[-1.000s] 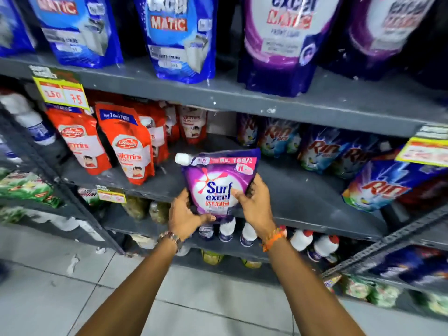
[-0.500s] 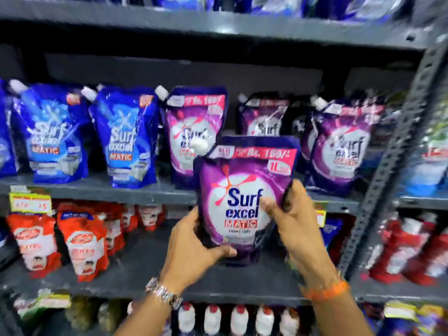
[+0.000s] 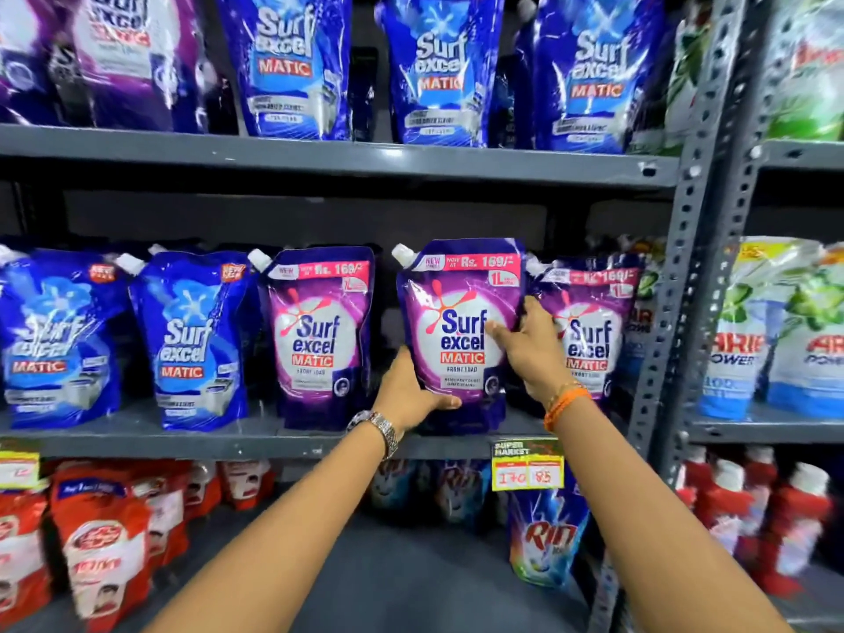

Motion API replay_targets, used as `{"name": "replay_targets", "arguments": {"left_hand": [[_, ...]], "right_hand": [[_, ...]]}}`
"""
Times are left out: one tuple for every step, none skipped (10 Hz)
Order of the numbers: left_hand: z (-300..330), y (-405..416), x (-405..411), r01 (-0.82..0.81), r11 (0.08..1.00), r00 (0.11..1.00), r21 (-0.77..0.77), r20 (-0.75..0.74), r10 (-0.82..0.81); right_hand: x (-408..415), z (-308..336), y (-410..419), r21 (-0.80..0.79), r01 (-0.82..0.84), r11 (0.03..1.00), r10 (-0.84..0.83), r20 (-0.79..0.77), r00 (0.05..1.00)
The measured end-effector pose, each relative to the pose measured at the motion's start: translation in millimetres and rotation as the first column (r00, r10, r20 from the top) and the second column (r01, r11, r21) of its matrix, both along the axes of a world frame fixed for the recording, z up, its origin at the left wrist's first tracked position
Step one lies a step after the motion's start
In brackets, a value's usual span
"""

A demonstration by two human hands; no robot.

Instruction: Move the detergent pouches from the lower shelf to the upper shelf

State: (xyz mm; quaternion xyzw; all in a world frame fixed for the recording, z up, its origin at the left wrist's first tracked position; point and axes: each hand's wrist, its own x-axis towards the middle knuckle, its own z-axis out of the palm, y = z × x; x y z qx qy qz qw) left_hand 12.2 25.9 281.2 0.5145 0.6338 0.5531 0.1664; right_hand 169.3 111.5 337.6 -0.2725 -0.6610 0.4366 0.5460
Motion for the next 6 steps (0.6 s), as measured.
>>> {"name": "replay_targets", "arguments": {"left_hand": [[-5.7,7.1,-6.1,-0.02,1.0,1.0,-0.025,0.006,0.02],[-12.0,10.9,-11.8,-0.041,0.998,0.999,-0.053,0.003,0.041],[-10.8,10.4,-11.1,-0.038,0.996,0.999,-0.077,-0.009,0.037],[-9.9,9.8,-12.0,-0.043,0.994,0.999,-0.102,-0.023,0.041],[-4.2,-6.6,-5.8,-0.052,0.987,0.995,-0.153,-0.091,0.038],[-8.6,-25.9,-1.1,-0.07,0.993,0.978,-0.092,-0.202,0.051]], "right_hand": [[-6.3,-4.9,12.9,-0.019,-0.005,1.0,0.005,0.015,1.0],[-11.0,-13.8,21.8,-0.03,-0.012,0.999,0.014,0.046,0.999],[-11.1,-14.7,21.2,-0.042,-0.011,0.999,0.013,0.042,0.999],[-11.6,-16.2,21.1,-0.067,-0.02,0.998,0.022,0.036,0.999],[0.0,-9.5,-4.7,-0.101,0.009,0.995,0.0,0.087,0.996],[37.9,3.0,-42.1,-0.06,0.176,0.982,-0.178,-0.02,0.984]]}}
